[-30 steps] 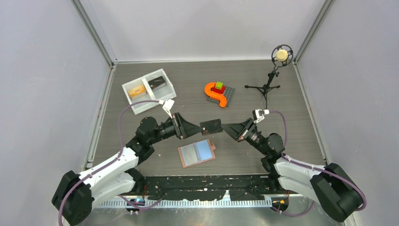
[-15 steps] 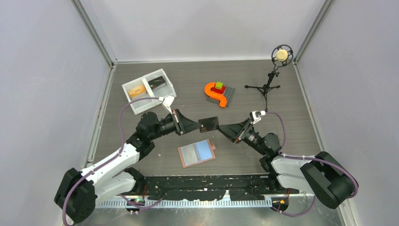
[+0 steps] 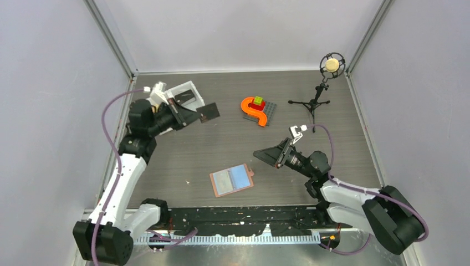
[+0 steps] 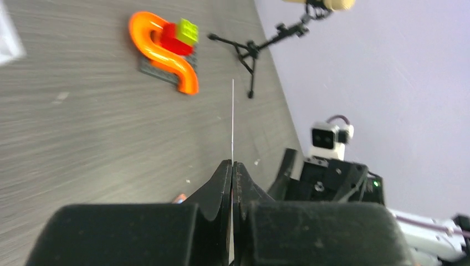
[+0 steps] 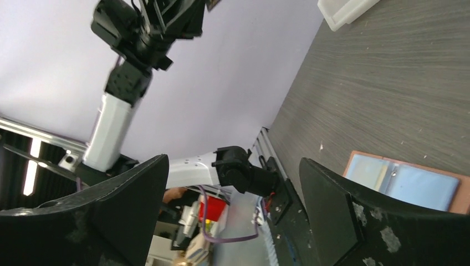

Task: Take the credit cards out of the card holder
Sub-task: Place the credit card in the storage box.

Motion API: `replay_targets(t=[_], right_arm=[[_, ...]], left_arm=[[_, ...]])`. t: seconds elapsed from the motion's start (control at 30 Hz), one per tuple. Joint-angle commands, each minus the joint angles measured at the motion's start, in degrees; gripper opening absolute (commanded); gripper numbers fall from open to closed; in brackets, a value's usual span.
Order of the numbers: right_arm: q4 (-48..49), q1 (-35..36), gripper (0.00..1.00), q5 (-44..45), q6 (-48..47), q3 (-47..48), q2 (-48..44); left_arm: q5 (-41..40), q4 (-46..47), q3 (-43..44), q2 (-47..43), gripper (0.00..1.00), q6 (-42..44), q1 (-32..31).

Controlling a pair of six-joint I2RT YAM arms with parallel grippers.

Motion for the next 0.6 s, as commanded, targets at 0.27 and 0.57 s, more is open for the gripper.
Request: replay_targets(t=[0.27, 0.57], right_arm=[[-51.8, 0.2, 0.95, 7.0, -33.4, 13.4, -22.3], [-64.6, 0.2, 0.95, 15.1, -39.2, 18.0, -32.4]], left_arm=[[-1.1, -24.4, 23.2, 16.5, 0.00, 13.8, 16.5], [-9.5, -23.7, 36.6, 32.6, 0.00, 14.7, 17.2]])
